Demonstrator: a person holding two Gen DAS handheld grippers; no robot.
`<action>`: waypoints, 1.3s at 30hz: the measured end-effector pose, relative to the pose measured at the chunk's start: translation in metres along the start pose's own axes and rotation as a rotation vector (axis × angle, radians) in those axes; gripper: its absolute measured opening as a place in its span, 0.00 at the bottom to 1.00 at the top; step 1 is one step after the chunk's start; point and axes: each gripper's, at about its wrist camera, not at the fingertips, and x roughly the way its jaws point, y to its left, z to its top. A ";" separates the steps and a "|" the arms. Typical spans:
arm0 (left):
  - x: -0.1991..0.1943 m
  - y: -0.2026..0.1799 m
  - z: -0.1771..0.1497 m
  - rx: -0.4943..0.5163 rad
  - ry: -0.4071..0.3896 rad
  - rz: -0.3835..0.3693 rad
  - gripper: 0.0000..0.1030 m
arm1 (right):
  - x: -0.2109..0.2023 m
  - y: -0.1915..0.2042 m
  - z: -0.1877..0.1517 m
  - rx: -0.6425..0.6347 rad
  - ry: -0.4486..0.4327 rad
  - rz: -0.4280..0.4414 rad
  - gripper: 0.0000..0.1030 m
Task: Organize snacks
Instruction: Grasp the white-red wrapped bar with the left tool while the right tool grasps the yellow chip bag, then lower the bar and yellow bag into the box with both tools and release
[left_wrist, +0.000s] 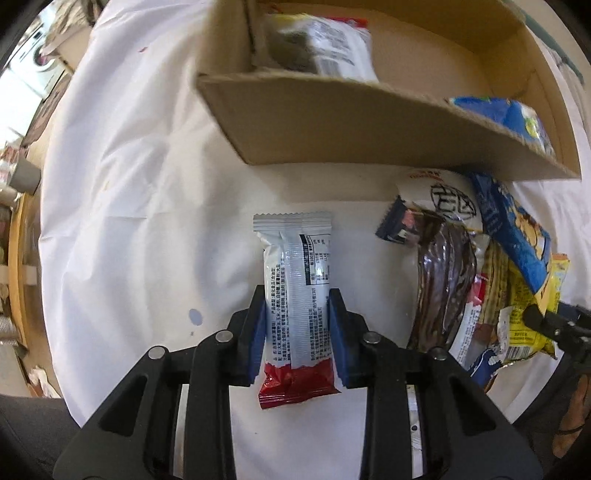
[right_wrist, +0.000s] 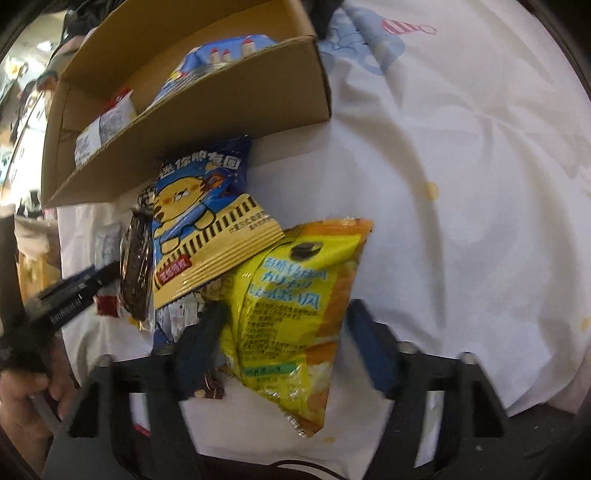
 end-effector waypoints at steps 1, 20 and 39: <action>-0.002 0.000 0.000 -0.008 -0.005 -0.003 0.26 | -0.002 -0.001 -0.002 -0.002 -0.007 -0.004 0.46; -0.100 0.059 -0.010 -0.142 -0.207 -0.111 0.26 | -0.136 -0.005 0.000 -0.029 -0.310 0.103 0.36; -0.123 0.024 0.079 -0.058 -0.316 -0.141 0.26 | -0.090 0.067 0.097 -0.339 -0.469 -0.154 0.36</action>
